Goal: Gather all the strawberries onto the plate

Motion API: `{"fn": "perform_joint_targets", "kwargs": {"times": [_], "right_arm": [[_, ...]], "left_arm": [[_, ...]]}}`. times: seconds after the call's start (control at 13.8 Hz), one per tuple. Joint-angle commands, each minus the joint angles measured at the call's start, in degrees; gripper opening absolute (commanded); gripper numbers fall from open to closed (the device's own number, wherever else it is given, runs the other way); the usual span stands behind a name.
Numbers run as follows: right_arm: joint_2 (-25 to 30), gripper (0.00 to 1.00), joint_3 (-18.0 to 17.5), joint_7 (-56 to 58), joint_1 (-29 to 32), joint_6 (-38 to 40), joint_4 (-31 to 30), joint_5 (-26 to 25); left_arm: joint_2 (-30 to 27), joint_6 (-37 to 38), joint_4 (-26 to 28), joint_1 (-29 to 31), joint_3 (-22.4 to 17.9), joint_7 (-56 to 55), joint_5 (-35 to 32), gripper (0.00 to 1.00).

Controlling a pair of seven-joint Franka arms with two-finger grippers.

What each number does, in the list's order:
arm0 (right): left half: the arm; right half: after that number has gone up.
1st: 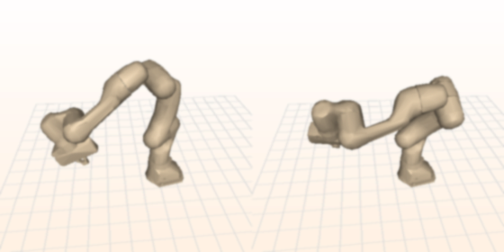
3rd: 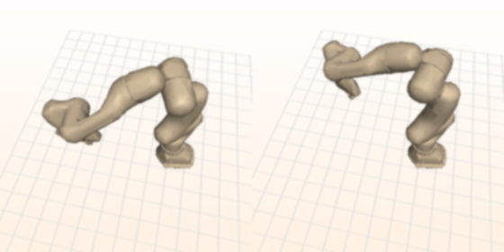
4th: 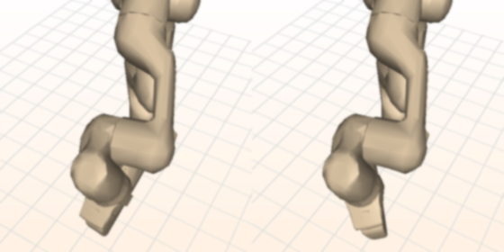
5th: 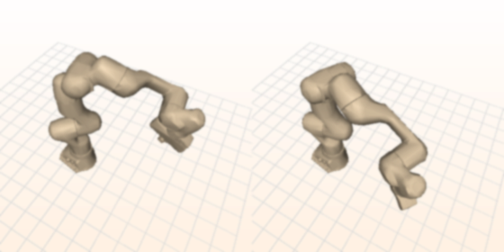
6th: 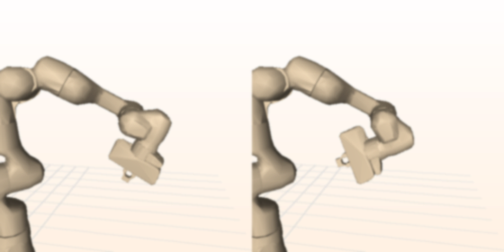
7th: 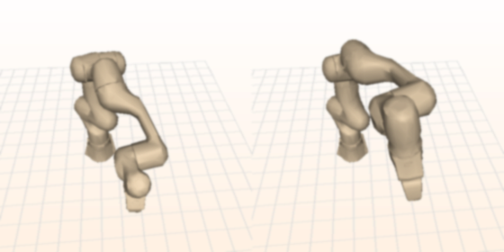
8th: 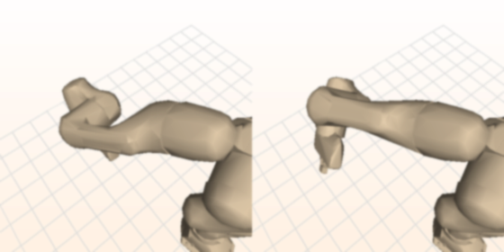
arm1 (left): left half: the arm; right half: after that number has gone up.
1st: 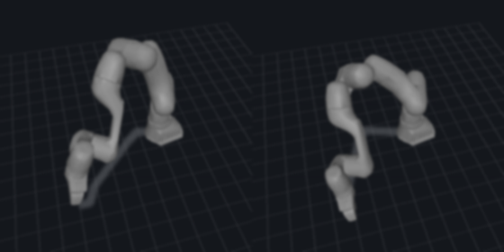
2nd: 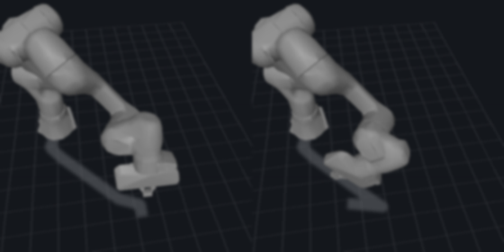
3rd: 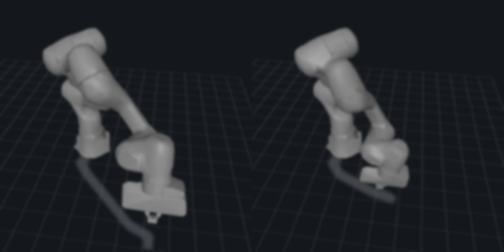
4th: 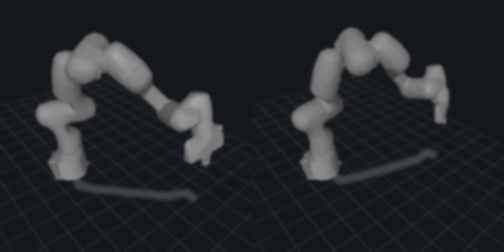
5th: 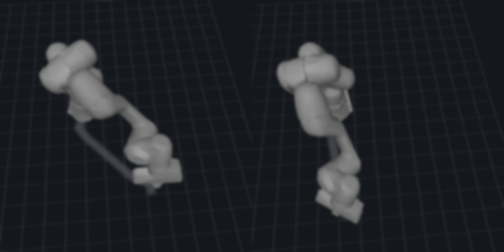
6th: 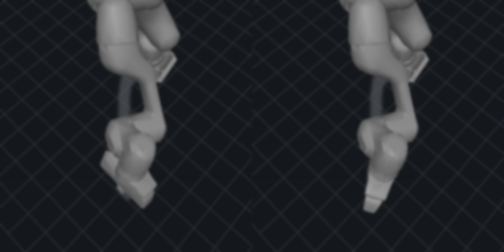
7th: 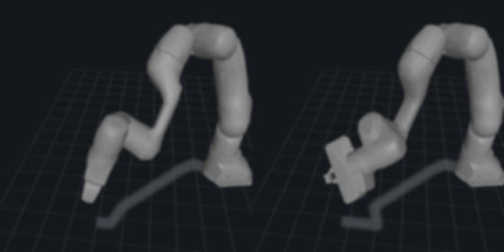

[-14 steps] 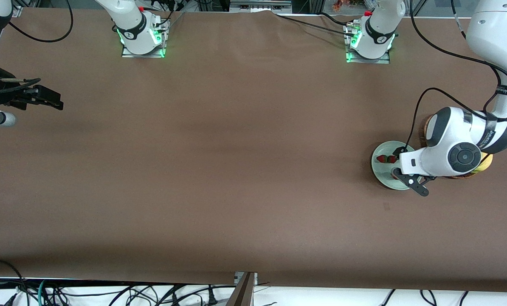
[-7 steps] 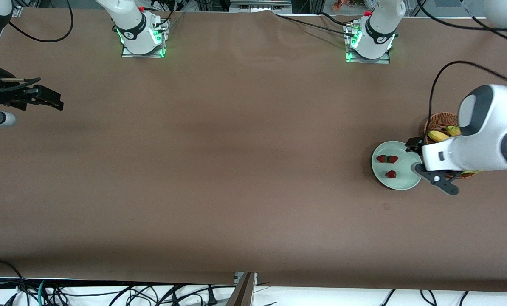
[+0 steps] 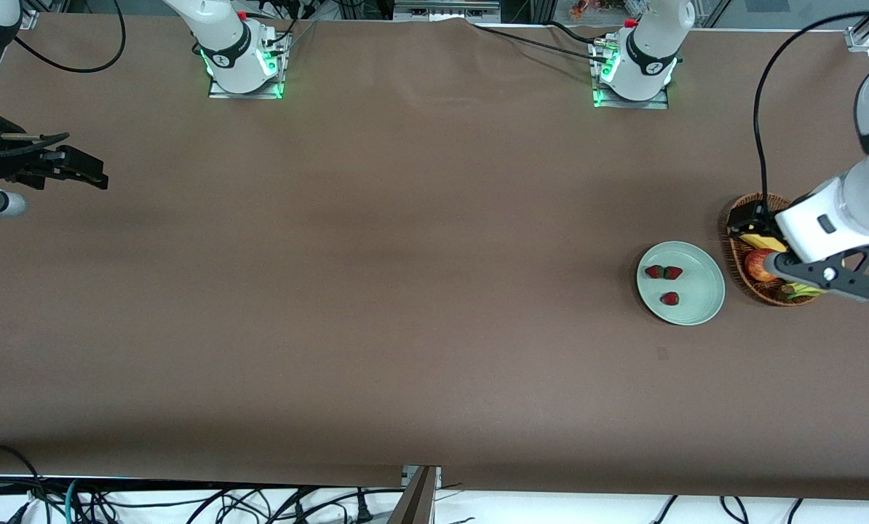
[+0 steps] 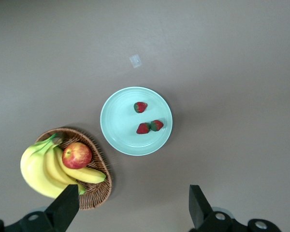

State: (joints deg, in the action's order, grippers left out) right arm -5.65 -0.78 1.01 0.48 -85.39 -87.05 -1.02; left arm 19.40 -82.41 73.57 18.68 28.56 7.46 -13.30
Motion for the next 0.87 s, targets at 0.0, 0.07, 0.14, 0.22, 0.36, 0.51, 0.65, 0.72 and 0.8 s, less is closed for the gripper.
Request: {"fn": "perform_joint_targets", "kwargs": {"times": [0.0,0.07,0.14,0.22,0.36,0.51,0.65,0.72,0.8], "right_arm": [[-0.5,1.0,-0.6,-0.3,0.5,0.2,1.2,-0.8],[-0.5,1.0,-0.6,-0.3,0.5,0.1,1.2,-0.8],[-0.5,1.0,-0.6,-0.3,0.5,0.1,1.2,-0.8],[-0.5,1.0,-0.6,-0.3,0.5,0.2,1.2,-0.8],[-0.5,1.0,-0.6,-0.2,0.5,0.2,1.2,-0.8],[-0.5,1.0,-0.5,-0.2,0.5,0.2,1.2,-0.8],[-0.5,1.0,-0.5,-0.2,0.5,0.2,1.2,-0.8],[-0.5,1.0,-0.5,-0.2,0.5,0.2,1.2,-0.7],[-0.5,1.0,-0.5,-0.2,0.5,0.2,1.2,-0.8]], "left_arm": [[0.0,1.5,-3.9,0.2,-0.8,-1.2,0.3,1.0],[0.0,1.7,-4.0,0.3,-0.9,-1.3,0.2,1.0],[-0.1,1.7,-4.0,0.2,-0.9,-1.7,-0.1,1.0],[-0.1,1.7,-4.0,0.3,-1.0,-2.1,0.0,1.0],[-0.6,1.7,-3.9,0.7,-1.0,-5.3,1.2,1.0],[-6.4,1.0,2.0,-2.9,-3.6,-9.5,1.3,1.0],[-12.6,-3.9,9.5,-9.3,-15.1,-10.3,9.5,1.0],[-16.0,-8.2,14.6,-14.2,-22.0,-9.9,12.8,1.0],[-19.5,-12.0,19.5,-18.8,-26.6,-8.5,13.3,1.0]]}}
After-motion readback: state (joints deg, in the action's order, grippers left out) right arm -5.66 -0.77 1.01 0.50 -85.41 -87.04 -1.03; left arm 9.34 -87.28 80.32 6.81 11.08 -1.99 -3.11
